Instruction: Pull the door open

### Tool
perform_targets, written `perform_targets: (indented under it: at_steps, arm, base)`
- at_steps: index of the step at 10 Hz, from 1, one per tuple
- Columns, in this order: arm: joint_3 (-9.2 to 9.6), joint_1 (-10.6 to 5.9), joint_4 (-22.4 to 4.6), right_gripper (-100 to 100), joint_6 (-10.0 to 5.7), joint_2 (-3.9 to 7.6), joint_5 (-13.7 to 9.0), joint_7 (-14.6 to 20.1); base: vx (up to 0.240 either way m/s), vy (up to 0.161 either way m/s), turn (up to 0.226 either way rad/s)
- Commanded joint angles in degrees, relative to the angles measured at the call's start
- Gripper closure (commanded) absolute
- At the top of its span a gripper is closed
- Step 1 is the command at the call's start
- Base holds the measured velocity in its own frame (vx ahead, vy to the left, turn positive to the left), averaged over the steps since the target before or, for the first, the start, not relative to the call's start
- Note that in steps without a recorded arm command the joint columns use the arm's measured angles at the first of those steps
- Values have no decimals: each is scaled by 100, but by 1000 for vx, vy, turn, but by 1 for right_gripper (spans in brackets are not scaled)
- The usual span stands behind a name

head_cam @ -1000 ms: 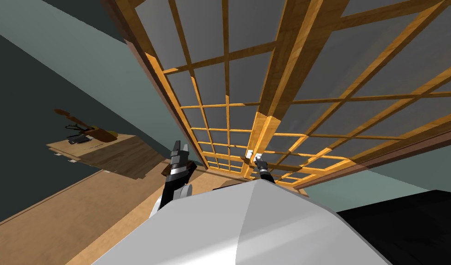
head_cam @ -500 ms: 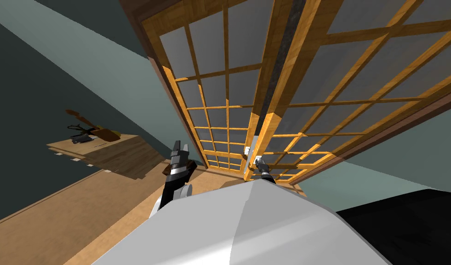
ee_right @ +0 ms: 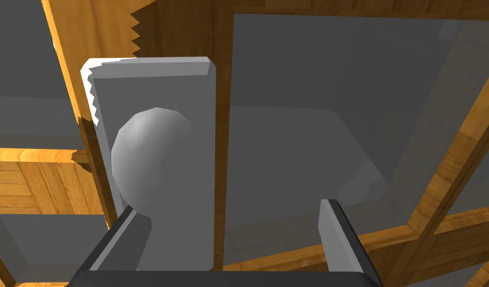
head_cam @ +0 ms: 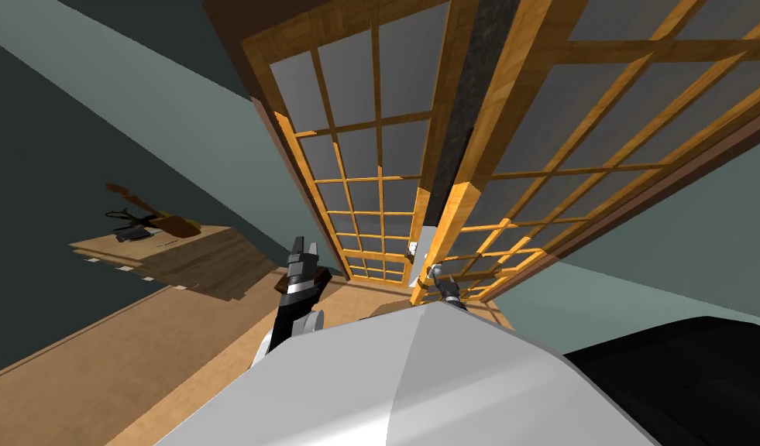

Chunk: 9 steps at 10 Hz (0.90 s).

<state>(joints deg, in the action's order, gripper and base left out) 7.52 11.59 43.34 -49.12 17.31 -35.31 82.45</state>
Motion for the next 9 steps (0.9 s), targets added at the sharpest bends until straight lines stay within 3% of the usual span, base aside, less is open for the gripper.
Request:
perform_targets:
  at_steps: [1, 3, 4, 9]
  arm:
    - [-100, 178, -114, 100, 67, 57, -19, 1]
    - [-100, 178, -114, 100, 67, 57, -19, 1]
    - [99, 146, -94, -100, -138, 188, 78, 248]
    - [548, 214, 259, -100, -466, 534, 293, 750]
  base:
    - [-178, 33, -128]
    - [-99, -18, -40]
    - [-143, -30, 171]
    - [-185, -18, 118]
